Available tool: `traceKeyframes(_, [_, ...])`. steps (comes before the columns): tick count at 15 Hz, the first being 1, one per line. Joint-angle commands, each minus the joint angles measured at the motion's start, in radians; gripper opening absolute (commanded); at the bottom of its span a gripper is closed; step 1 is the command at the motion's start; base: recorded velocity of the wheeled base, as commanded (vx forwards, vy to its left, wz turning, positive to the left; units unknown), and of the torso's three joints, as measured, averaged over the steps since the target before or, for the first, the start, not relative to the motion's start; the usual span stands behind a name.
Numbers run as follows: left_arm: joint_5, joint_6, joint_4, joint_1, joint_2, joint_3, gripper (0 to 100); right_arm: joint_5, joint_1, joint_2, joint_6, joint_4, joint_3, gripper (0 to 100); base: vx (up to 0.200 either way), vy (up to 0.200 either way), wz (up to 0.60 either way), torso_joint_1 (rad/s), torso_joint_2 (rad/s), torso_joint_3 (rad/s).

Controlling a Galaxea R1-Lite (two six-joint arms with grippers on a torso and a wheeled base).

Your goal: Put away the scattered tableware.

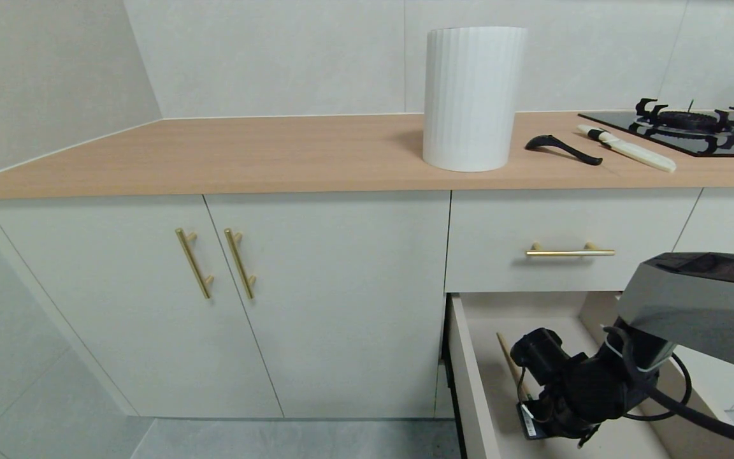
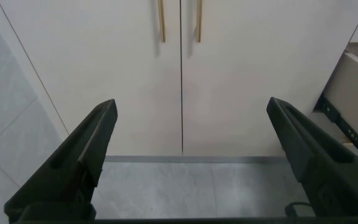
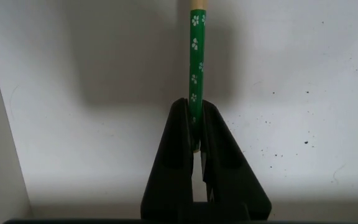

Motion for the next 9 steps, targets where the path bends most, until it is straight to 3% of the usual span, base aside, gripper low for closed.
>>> traceKeyframes(1, [0.001, 0.0, 0.0, 0.0, 0.002, 0.0, 100, 0.0, 0.001, 0.001, 0.0, 0.001, 0.001, 0, 0.0, 0.0, 0.0, 0.0, 0.0, 0.0])
traceKeyframes(3, [0.001, 0.0, 0.0, 0.0, 0.002, 0.0, 100, -0.001, 0.001, 0.001, 0.0, 0.001, 0.003, 0, 0.0, 0.0, 0.0, 0.0, 0.0, 0.0])
traceKeyframes(4, [0.001, 0.0, 0.0, 0.0, 0.002, 0.0, 100, 0.0, 0.001, 0.001, 0.0, 0.001, 0.003, 100, 0.0, 0.0, 0.0, 0.0, 0.0, 0.0])
traceKeyframes(9, [0.001, -0.001, 0.0, 0.0, 0.002, 0.0, 100, 0.0, 0.001, 0.001, 0.0, 0.001, 0.001, 100, 0.0, 0.0, 0.0, 0.0, 0.0, 0.0])
